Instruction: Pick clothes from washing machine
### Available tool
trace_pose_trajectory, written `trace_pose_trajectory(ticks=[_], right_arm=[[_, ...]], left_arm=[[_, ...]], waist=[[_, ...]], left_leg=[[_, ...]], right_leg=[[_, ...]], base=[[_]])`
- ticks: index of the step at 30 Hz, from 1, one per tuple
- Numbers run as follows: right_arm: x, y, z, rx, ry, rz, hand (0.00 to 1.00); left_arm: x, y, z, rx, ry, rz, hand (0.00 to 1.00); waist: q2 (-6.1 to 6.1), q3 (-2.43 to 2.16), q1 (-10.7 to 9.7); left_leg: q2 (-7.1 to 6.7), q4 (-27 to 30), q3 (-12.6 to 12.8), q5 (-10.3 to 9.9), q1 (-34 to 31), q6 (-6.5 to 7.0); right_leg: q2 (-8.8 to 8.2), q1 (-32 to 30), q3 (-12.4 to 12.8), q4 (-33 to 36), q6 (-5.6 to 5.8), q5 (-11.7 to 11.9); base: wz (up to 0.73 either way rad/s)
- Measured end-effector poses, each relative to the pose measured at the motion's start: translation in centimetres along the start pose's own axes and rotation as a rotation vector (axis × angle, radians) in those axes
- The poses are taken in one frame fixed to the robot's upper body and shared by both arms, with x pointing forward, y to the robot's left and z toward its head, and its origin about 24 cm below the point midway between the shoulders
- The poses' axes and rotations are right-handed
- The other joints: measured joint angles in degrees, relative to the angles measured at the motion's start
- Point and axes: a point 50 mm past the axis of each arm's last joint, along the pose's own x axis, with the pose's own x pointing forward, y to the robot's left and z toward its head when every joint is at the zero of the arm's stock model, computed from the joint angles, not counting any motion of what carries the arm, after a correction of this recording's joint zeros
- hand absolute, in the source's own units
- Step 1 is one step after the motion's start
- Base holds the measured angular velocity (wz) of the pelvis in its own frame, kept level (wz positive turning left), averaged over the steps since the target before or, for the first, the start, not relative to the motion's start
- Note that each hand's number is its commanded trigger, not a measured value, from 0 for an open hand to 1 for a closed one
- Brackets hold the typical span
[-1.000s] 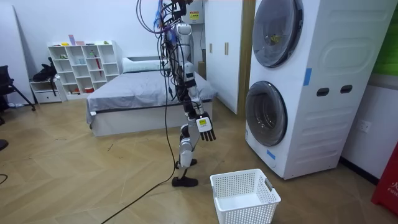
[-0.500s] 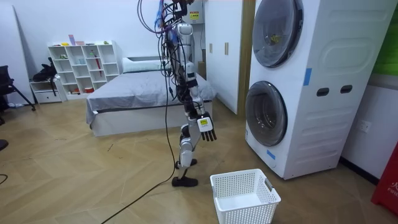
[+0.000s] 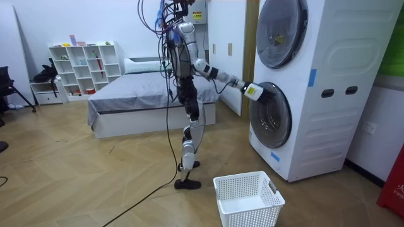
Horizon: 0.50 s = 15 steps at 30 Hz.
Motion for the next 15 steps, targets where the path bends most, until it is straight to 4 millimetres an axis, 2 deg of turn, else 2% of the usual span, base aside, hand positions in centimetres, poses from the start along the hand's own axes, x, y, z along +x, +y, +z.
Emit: trace_pose_trajectory(ticks=[3, 6, 9, 15], right_arm=[[0.2, 0.5, 3.0, 0.022, -0.107, 0.007, 0.00], [0.5, 1.1, 4.8, 0.035, -0.158, 0.011, 0.00], [0.7, 1.7, 6.6, 0.034, -0.220, 0.012, 0.00], [0.7, 2.3, 10.6, 0.029, -0.346, 0.030, 0.00]], left_arm=[[0.0, 0.1, 0.0, 0.001, 0.003, -0.005, 0.00], [0.0, 0.3, 0.0, 0.006, 0.002, -0.001, 0.00], [-0.1, 0.4, -0.2, 0.008, 0.007, -0.001, 0.00], [-0.2, 0.4, -0.1, 0.011, 0.008, -0.001, 0.00]], waist=[[-0.21, -0.21, 0.9], [-0.69, -0.35, 1.0], [-0.75, -0.31, 1.9], [-0.94, -0.22, 2.2]], left_leg=[[-0.08, -0.2, 0.0, 0.0, 0.3, 0.06], [-0.08, -0.7, 0.0, 0.1, 1.3, 0.07], [-0.10, -0.8, -0.2, 0.0, 1.5, 0.06], [-0.17, -0.9, -0.6, 0.1, 1.0, 0.06]], right_leg=[[-0.07, 0.4, -0.2, 0.1, 0.00, 0.0], [-0.07, 0.7, -0.1, 0.0, 0.00, 0.0], [-0.11, 0.9, -0.3, 0.0, 0.00, 0.0], [-0.06, 0.9, -0.4, -0.1, 0.00, 0.0]], base=[[0.00], [0.00], [0.00], [0.07]])
